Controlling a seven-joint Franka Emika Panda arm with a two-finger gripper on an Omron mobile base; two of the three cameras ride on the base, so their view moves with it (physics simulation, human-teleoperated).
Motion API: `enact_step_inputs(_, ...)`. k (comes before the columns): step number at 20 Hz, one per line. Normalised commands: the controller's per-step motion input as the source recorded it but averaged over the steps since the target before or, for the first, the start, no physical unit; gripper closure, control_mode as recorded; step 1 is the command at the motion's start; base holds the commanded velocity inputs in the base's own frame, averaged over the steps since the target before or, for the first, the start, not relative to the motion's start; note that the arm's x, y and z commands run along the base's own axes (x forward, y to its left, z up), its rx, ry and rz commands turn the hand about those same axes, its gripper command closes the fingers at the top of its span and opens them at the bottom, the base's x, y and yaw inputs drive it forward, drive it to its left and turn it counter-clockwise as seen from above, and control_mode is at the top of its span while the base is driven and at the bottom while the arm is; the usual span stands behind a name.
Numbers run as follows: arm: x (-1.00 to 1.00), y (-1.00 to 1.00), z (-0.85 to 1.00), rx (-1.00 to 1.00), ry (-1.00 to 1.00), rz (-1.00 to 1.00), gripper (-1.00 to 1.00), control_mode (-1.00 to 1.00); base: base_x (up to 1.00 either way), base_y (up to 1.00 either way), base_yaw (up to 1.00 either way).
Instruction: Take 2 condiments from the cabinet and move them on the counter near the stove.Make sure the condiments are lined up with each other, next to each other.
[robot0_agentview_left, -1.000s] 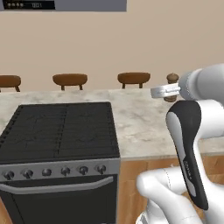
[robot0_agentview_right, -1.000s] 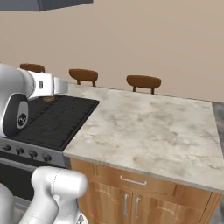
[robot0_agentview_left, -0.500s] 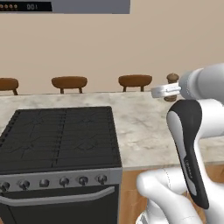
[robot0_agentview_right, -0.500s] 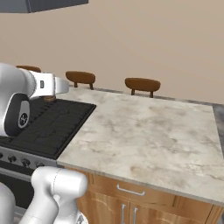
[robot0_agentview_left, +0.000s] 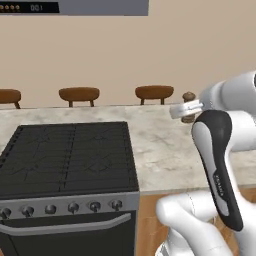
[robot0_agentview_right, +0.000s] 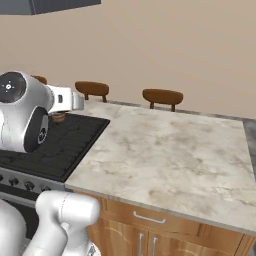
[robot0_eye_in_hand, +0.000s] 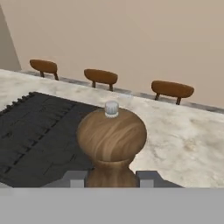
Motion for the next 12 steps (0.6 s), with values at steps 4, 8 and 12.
enact_step_inputs(4, 0.61, -0.04, -0.86, 0.02, 0.26, 0.63, 1.00, -1.00, 0.00, 0.00, 0.00)
enact_step_inputs(8, 0.79, 0.00, -0.88, 0.00, 0.21, 0.76, 1.00, -1.00, 0.00, 0.00, 0.00)
enact_step_inputs(12, 0.62, 0.00, -0.94, 0.00, 0.14, 0.68, 1.00, -1.00, 0.00, 0.00, 0.00)
